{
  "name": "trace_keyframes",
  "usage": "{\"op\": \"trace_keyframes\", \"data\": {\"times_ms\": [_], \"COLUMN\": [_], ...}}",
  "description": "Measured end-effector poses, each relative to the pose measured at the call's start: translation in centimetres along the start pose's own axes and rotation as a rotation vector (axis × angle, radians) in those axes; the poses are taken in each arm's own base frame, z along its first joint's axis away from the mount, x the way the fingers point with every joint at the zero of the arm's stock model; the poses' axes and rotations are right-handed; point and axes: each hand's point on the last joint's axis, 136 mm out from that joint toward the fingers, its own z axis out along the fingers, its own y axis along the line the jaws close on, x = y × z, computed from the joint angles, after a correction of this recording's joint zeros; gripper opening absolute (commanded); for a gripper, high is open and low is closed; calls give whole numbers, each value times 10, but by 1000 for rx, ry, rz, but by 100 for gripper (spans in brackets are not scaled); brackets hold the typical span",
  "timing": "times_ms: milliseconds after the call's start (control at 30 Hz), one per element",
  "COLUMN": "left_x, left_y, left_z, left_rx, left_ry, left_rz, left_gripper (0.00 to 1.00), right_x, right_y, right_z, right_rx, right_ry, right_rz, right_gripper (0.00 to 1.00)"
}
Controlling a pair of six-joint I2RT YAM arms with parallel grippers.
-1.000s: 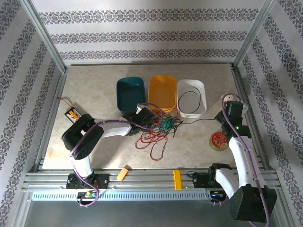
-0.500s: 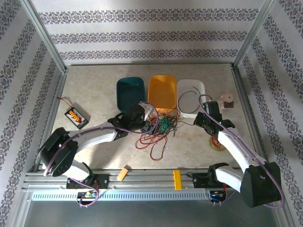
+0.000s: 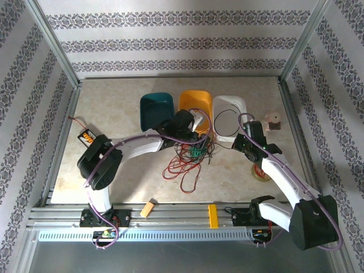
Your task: Untangle the cables
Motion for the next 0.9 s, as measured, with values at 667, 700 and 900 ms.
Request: {"op": "trace_keyframes", "data": {"times_ms": [667,700,900], "left_x": [58,58,60], "left_y": [26,26,28], "left_z": [20,20,21], "left_rx": [-145,-147,-164], "left_ry": [169,168,171], "left_rz": [-13,-11,-15], "left_gripper": [84,84,84], "right_x": [-60,-69,-119], "right_y": [-29,-23,10], "right_z": [-50,-57,-106], "right_rx": [14,-8,-132], "right_ry": [-193,-211,-331], "right_rz": [153,151,137], "right_gripper": [0,0,0]}}
